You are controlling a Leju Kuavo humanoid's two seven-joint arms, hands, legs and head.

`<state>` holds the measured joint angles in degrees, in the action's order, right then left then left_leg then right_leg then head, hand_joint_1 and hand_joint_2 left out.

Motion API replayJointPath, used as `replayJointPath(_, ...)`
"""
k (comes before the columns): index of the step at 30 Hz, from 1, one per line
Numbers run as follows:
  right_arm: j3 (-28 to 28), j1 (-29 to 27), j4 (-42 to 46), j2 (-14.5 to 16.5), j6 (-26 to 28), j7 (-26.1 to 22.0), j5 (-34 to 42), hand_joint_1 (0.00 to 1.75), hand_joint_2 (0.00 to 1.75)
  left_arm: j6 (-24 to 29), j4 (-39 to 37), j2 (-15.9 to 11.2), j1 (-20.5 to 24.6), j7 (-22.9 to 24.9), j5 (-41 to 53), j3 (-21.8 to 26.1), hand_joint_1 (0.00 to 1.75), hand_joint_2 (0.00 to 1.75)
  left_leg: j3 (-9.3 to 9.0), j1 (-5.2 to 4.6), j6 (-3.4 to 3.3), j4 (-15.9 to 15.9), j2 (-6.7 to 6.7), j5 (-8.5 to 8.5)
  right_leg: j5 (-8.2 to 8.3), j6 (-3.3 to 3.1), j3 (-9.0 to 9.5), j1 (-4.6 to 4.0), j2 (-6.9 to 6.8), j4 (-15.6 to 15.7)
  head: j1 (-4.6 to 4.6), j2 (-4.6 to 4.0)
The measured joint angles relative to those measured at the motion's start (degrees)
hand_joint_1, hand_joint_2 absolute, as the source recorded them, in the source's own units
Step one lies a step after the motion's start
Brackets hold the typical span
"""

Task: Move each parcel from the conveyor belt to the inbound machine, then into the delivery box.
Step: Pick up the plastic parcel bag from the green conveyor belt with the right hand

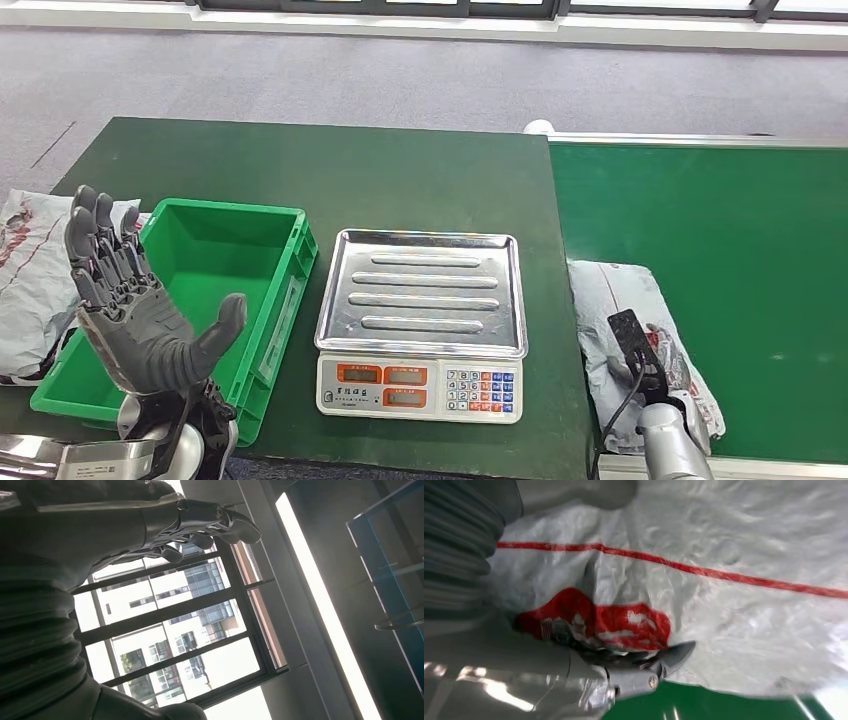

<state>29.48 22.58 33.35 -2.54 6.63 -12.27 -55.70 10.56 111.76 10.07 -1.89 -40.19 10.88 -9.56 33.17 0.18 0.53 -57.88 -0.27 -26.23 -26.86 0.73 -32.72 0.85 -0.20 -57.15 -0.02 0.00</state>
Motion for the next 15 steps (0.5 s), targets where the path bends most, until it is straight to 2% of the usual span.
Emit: replayJointPath(15,-1.2,2.2,-2.2,-0.9,-0.8,0.7,-0.8,1.75,1.75,0.6,1.0,0.4,-1.1,0.0,0.5,0.0,0.0,1.75,-0.06,0.01,0.0,0.0,0.0,0.01,0.0,0.0,0.06,-0.01,0.0,0.0,0.0,0.0)
